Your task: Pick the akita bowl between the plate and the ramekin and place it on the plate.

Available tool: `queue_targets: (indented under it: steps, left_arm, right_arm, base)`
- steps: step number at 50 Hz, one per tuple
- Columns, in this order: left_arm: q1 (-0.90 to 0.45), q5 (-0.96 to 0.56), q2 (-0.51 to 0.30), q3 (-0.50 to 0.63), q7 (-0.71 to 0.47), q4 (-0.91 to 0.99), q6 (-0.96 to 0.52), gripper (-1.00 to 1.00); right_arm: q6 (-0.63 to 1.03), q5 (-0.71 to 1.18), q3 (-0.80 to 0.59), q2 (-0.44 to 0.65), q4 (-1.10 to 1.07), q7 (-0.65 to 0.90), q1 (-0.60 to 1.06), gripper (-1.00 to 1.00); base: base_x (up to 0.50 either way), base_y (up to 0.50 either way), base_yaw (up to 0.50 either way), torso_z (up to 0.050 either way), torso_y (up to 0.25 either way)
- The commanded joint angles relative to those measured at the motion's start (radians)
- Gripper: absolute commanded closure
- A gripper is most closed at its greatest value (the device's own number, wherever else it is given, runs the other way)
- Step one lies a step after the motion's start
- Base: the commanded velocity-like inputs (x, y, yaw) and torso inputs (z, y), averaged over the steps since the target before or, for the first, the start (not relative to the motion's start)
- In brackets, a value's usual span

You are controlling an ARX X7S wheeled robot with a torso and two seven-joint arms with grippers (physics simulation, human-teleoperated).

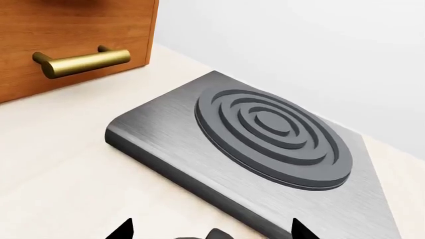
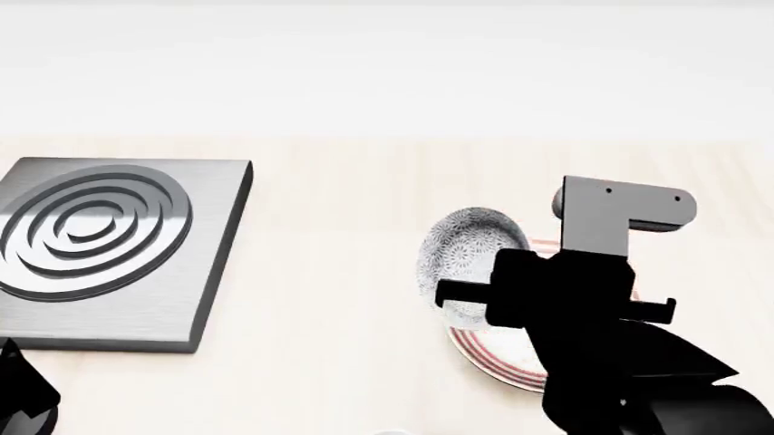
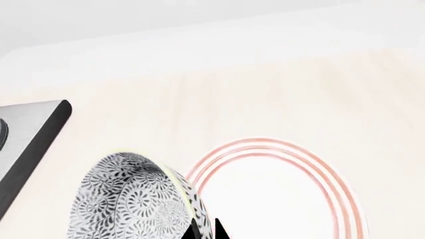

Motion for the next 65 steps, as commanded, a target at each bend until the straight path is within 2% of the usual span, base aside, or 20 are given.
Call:
queue_targets:
  steps: [1,21,29,37,40,51,65]
  left_arm:
    - [0.001,-0.002,-0.002,0.002,-0.003,0.001,0.0,-1.0]
    - [-0.003,-0.008,-0.004,0.004,-0.001,-0.009,0.005,-1.0]
    - [-0.004,-0.013,-0.006,0.004,-0.004,-0.008,0.001,-1.0]
    - [-0.001,-0.017,-0.008,0.004,-0.011,0.002,-0.004,-1.0]
    - [-0.003,-0.016,-0.007,0.005,-0.008,-0.007,0.001,-1.0]
    - [-0.005,-0.019,-0.009,0.007,-0.01,-0.008,0.0,-1.0]
    - [-0.005,-0.019,-0.01,0.01,-0.012,-0.011,0.004,-1.0]
  right_arm:
    - [-0.036,-0.028,-0.016,0.002,0.161,-0.027,0.126,1.0]
    - [-0.283,-0.105,-0.016,-0.045,0.737,-0.117,0.376,1.0]
    - [-0.501,-0.181,-0.059,-0.068,1.205,-0.222,0.567,1.0]
    - [-0.479,-0.229,0.022,-0.063,1.223,-0.215,0.579,1.0]
    - [-0.484,-0.246,0.093,-0.056,1.224,-0.178,0.572,1.0]
    - [-0.457,-0.377,0.279,-0.067,1.224,-0.193,0.552,1.0]
    - [-0.424,-0.514,0.429,-0.08,1.224,-0.204,0.518,1.0]
  base:
    - [0.0,0.0,0.0,0.0,0.0]
    - [0.0,0.0,0.0,0.0,0.0]
    - [0.0,0.0,0.0,0.0,0.0]
    - [0.0,0.0,0.0,0.0,0.001]
    - [0.0,0.0,0.0,0.0,0.0]
    - [0.0,0.0,0.0,0.0,0.0]
    - [0.0,0.0,0.0,0.0,0.001]
